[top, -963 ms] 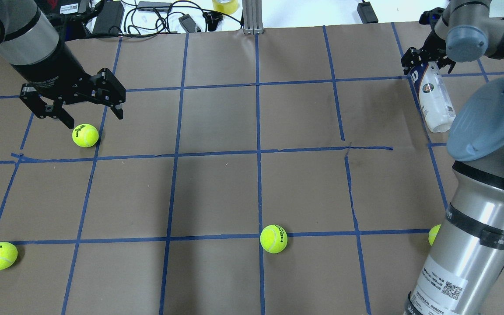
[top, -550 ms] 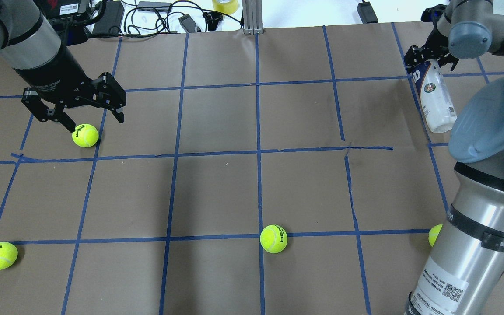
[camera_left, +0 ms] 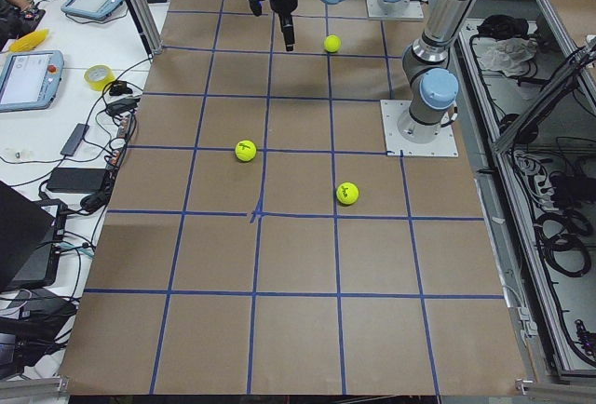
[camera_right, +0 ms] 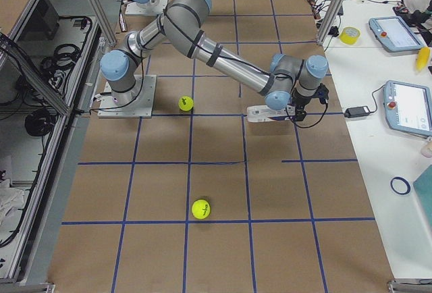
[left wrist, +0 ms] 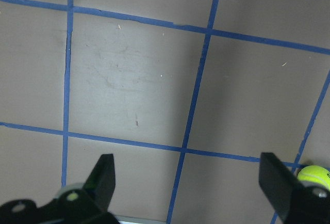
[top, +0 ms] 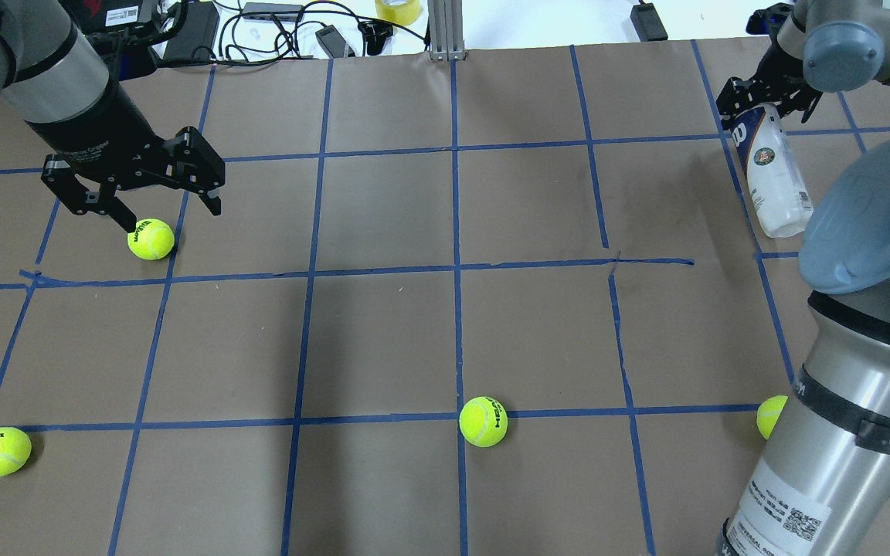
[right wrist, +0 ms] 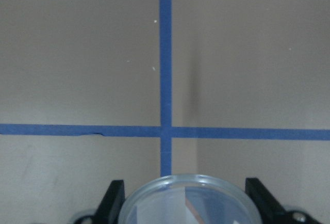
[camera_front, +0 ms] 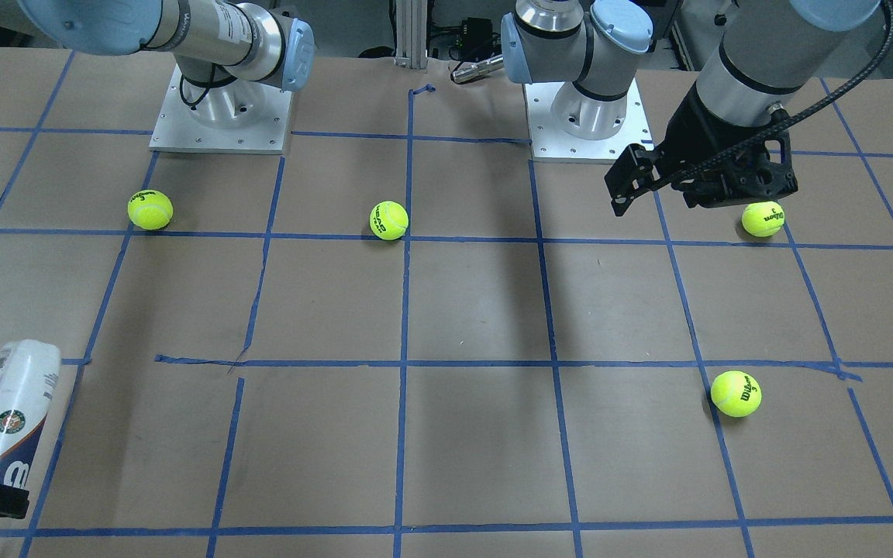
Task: Lift up tennis ball bucket
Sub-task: 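Close the right gripper on the open end of the can, then carry the can with the right gripper toward the table center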
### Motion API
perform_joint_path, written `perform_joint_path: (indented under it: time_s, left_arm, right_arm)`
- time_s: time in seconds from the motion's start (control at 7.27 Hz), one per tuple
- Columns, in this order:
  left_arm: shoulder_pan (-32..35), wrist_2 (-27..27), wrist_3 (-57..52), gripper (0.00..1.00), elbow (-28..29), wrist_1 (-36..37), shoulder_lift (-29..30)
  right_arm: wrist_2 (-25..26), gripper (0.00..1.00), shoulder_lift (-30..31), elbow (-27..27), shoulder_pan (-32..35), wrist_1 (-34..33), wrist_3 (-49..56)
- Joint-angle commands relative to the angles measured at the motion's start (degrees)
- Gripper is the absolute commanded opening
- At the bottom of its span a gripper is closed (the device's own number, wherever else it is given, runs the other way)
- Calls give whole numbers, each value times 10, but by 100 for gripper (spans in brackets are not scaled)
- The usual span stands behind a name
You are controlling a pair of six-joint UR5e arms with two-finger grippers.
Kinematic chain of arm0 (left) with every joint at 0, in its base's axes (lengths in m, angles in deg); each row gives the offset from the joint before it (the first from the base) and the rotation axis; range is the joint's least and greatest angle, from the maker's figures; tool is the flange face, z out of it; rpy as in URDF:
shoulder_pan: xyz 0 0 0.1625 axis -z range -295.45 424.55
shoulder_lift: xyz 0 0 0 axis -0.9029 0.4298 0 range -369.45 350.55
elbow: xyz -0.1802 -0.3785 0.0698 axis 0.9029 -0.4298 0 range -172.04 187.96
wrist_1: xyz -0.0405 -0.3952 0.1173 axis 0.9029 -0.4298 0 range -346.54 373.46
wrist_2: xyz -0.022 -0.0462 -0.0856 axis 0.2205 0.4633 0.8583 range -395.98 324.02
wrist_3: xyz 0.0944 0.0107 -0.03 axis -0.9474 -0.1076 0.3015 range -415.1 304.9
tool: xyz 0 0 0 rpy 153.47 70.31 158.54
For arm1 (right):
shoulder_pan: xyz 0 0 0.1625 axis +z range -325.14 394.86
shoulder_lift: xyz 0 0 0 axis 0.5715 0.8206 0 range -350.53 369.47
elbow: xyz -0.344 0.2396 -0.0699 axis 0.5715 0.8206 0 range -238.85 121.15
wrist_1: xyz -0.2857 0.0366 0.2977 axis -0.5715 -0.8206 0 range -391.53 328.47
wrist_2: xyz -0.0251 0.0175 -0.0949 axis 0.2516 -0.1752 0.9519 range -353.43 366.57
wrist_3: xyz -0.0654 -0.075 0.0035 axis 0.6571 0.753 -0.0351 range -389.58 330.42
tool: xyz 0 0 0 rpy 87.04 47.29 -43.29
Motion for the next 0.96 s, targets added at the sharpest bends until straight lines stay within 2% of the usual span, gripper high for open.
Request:
perform_joint_path:
  time_s: [0.0, 0.28, 0.55, 0.83]
  left_arm:
    - [-1, 1, 1, 100, 0, 0, 2]
    - [-5, 1, 0, 100, 0, -1, 1]
    - [-7, 1, 0, 100, 0, 0, 0]
    - [-8, 0, 0, 100, 0, 0, 0]
  right_arm:
    - [3, 19, 78, 0, 63, 78, 5]
    - [-1, 13, 91, 0, 121, 88, 58]
    - [-1, 11, 111, 0, 207, 89, 62]
    - [4, 5, 103, -14, 267, 75, 123]
